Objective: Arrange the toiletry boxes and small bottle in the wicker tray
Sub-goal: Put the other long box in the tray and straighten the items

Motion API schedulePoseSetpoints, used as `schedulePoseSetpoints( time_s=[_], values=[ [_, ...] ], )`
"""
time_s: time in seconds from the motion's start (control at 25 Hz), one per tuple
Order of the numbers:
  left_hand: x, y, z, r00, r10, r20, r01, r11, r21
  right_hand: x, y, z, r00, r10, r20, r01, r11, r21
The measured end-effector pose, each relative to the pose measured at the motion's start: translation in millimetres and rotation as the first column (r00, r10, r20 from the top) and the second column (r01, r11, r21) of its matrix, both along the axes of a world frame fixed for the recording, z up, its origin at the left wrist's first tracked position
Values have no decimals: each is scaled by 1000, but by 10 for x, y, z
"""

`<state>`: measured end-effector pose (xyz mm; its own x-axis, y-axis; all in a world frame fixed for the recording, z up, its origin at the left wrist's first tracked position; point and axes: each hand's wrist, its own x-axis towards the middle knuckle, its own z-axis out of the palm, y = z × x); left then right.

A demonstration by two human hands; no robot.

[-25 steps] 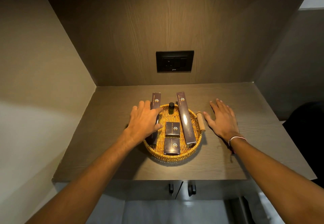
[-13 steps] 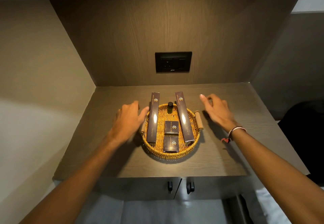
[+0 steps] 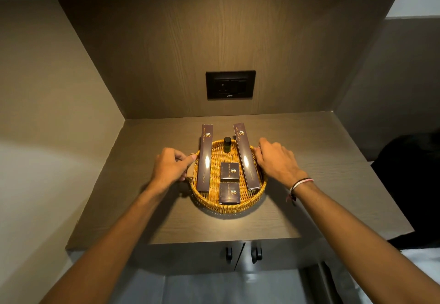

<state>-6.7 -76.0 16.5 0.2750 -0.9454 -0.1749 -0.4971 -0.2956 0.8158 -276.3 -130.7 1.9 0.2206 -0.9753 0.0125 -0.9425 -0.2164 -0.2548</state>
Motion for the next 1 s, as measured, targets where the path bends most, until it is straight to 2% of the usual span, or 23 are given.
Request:
schedulePoseSetpoints(
  time_s=[0.2, 0.68, 0.88, 1.0],
  values=[
    [-63, -188, 28, 995, 63, 73, -59, 996, -64, 80, -261, 75, 999, -42, -1, 42, 999, 18],
    [-38, -249, -4, 990, 34, 134, -31, 999, -25, 51, -269, 55, 1000, -24, 7, 24, 999, 47],
    [-19, -250, 28, 994, 36, 107, -37, 999, 4, 24, -291, 105, 998, -37, -44, 39, 997, 67],
    [11, -347, 76, 996, 78, -54, -77, 997, 23, -10, -397, 198, 992, -115, 60, 112, 993, 48]
  ],
)
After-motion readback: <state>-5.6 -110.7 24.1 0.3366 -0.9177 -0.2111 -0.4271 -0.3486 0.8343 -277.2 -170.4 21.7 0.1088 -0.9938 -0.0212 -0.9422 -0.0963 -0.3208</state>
